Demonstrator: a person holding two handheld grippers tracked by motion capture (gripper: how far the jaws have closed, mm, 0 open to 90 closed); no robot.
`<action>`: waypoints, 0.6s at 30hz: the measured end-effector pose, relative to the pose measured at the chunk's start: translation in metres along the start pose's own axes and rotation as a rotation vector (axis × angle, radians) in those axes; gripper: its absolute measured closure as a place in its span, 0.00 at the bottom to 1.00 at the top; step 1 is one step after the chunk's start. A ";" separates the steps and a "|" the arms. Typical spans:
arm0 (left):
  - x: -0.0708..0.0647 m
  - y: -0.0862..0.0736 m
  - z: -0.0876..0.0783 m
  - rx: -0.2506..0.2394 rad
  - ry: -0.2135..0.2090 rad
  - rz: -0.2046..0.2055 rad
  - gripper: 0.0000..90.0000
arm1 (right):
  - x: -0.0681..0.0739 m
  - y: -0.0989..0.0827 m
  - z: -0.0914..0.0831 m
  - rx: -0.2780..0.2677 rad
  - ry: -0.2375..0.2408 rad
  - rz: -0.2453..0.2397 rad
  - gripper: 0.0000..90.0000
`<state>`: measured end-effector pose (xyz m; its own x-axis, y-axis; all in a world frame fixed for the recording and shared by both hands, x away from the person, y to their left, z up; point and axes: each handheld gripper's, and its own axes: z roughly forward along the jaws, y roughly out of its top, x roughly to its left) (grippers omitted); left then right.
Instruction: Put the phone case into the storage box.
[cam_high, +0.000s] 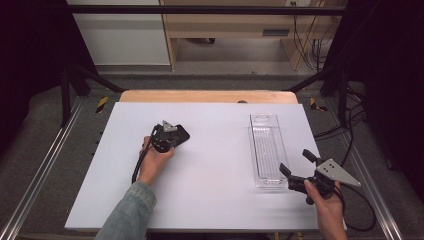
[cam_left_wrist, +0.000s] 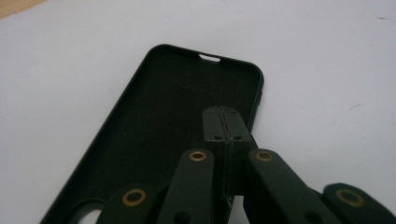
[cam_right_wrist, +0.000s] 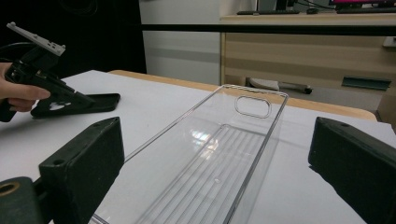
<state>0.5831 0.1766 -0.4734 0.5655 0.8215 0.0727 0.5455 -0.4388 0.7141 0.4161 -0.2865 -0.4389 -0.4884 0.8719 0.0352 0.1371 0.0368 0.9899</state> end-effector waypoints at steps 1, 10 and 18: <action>0.000 0.000 0.000 0.000 0.000 0.000 1.00 | 0.000 0.000 0.000 0.000 0.000 0.000 0.04; -0.019 -0.005 -0.009 0.016 -0.093 0.009 1.00 | 0.001 0.001 -0.001 0.002 0.000 -0.005 0.04; -0.048 -0.012 -0.020 0.022 -0.163 0.044 1.00 | 0.001 0.001 -0.001 -0.002 -0.002 -0.002 0.04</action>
<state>0.5372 0.1497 -0.4718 0.6809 0.7323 -0.0117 0.5305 -0.4821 0.6973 0.4147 -0.2858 -0.4377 -0.4867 0.8729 0.0326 0.1343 0.0379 0.9902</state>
